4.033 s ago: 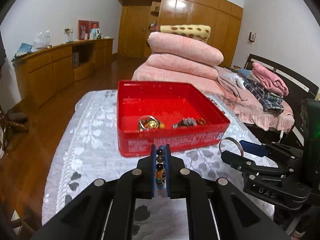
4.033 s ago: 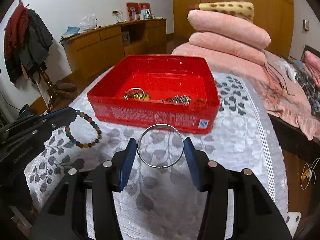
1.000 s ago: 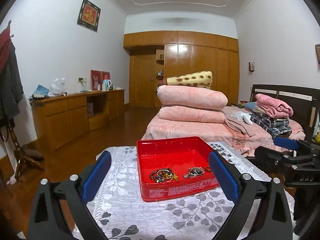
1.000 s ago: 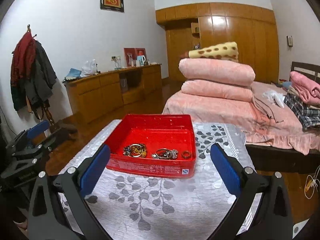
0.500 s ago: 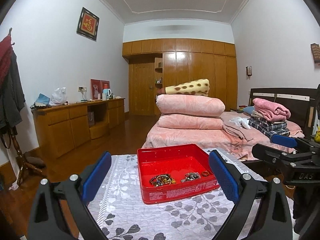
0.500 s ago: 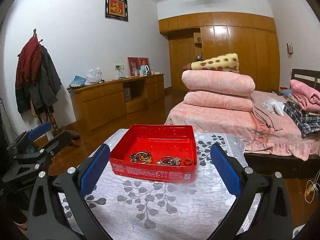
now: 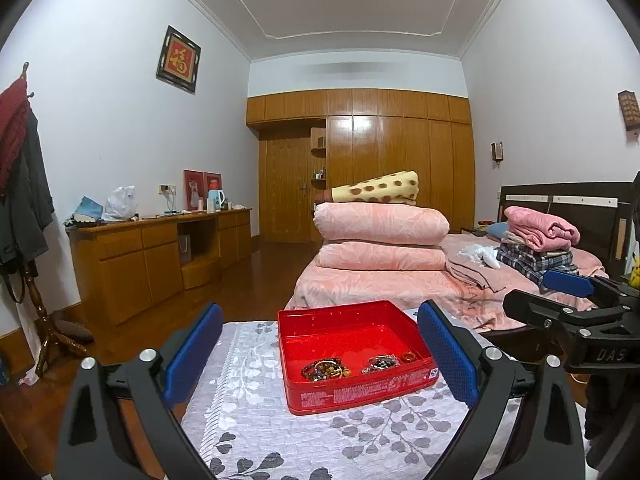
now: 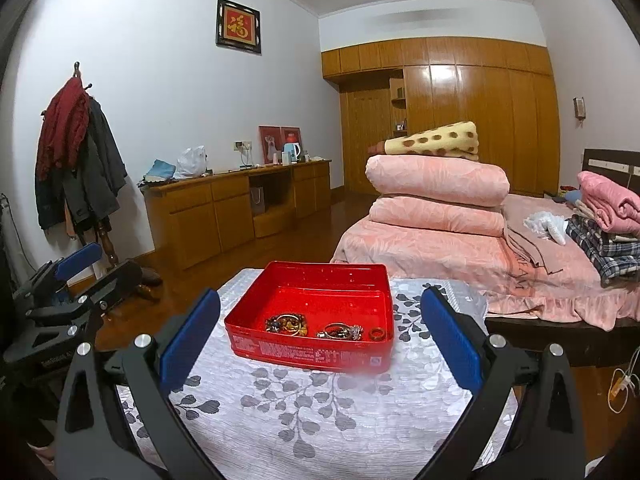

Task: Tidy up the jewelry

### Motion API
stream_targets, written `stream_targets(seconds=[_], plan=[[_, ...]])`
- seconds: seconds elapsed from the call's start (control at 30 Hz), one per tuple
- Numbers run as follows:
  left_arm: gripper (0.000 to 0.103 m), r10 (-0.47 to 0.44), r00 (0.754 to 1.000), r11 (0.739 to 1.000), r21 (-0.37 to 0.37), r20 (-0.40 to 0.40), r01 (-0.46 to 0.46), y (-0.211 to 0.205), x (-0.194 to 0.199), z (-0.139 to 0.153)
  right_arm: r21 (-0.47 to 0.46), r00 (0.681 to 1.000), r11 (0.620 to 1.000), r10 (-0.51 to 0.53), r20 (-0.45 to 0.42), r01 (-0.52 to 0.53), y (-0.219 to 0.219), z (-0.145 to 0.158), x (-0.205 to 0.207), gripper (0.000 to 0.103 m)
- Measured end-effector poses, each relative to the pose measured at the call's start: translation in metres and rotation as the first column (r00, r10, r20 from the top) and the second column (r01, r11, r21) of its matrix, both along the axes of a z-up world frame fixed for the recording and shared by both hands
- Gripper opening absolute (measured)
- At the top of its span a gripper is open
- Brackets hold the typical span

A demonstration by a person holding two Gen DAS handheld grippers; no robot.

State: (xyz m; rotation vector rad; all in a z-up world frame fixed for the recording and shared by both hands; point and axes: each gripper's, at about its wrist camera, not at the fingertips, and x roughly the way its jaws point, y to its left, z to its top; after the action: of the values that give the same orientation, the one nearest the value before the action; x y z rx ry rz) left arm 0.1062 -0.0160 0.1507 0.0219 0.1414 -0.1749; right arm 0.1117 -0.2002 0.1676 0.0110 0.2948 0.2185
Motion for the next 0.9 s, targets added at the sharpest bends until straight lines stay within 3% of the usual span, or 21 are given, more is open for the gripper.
stream_targets(seconds=[0.9], plan=[[0.096,0.0,1.0,1.0,-0.008,0.014,0.0,0.0017,-0.0072,0.0057,-0.014,1.0,1.0,0.006,0.029,-0.005,0.004,0.0096,-0.0085,0.097]])
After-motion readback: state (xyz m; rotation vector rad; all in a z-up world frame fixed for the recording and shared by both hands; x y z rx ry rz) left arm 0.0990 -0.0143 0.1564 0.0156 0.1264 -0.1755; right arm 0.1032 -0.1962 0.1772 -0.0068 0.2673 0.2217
